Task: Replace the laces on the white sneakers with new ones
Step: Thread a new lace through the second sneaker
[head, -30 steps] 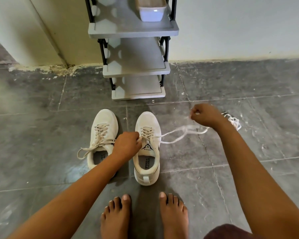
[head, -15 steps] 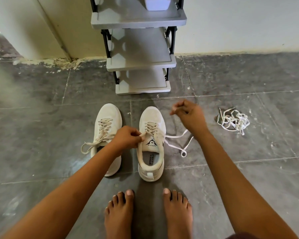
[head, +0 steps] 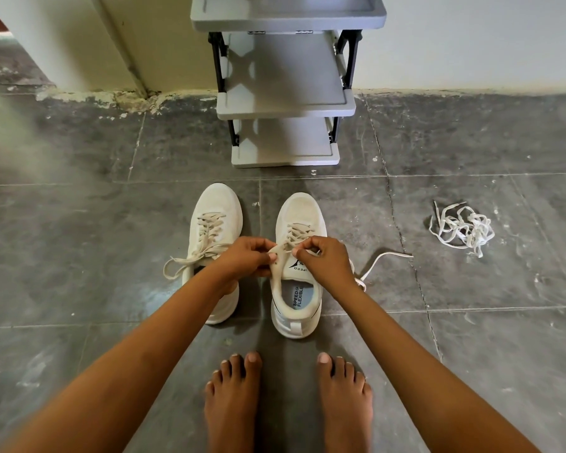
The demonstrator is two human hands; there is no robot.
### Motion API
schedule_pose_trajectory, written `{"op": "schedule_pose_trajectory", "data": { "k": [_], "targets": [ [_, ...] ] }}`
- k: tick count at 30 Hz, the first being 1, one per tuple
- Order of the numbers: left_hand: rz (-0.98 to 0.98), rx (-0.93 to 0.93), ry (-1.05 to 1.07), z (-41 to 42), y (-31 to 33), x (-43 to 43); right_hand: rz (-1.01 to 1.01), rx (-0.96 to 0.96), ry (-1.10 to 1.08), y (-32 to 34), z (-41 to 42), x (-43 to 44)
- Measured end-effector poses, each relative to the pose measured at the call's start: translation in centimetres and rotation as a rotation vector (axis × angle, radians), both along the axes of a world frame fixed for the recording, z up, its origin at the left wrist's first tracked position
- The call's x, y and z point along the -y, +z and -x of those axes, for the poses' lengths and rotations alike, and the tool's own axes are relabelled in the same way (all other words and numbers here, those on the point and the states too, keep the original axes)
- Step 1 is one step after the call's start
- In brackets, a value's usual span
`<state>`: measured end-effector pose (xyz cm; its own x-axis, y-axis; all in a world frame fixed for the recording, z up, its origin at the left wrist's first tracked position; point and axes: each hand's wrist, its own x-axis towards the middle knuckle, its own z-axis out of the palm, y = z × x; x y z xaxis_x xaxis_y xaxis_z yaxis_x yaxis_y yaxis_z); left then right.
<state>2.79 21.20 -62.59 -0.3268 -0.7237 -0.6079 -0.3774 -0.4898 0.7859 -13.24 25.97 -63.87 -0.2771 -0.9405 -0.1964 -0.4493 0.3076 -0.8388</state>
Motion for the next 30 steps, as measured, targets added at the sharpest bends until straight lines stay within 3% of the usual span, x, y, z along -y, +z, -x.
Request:
{"op": "schedule_pose_trajectory", "data": {
  "k": [8,19,26,30],
  "targets": [
    [-0.004,-0.040,-0.014,0.0,0.1,0.0,0.022,-0.058,-0.063,-0.5,-1.2,-0.2],
    [0.025,-0.032,-0.046,0.0,0.4,0.2,0.077,-0.240,0.105,0.1,-1.5,-0.3],
    [0.036,-0.066,-0.071,0.1,0.7,0.2,0.040,-0.219,0.093,0.0,-1.8,0.1],
    [0.008,-0.101,0.026,0.1,0.2,0.1,0.046,-0.193,0.023,-0.4,-2.0,0.1]
  ]
}}
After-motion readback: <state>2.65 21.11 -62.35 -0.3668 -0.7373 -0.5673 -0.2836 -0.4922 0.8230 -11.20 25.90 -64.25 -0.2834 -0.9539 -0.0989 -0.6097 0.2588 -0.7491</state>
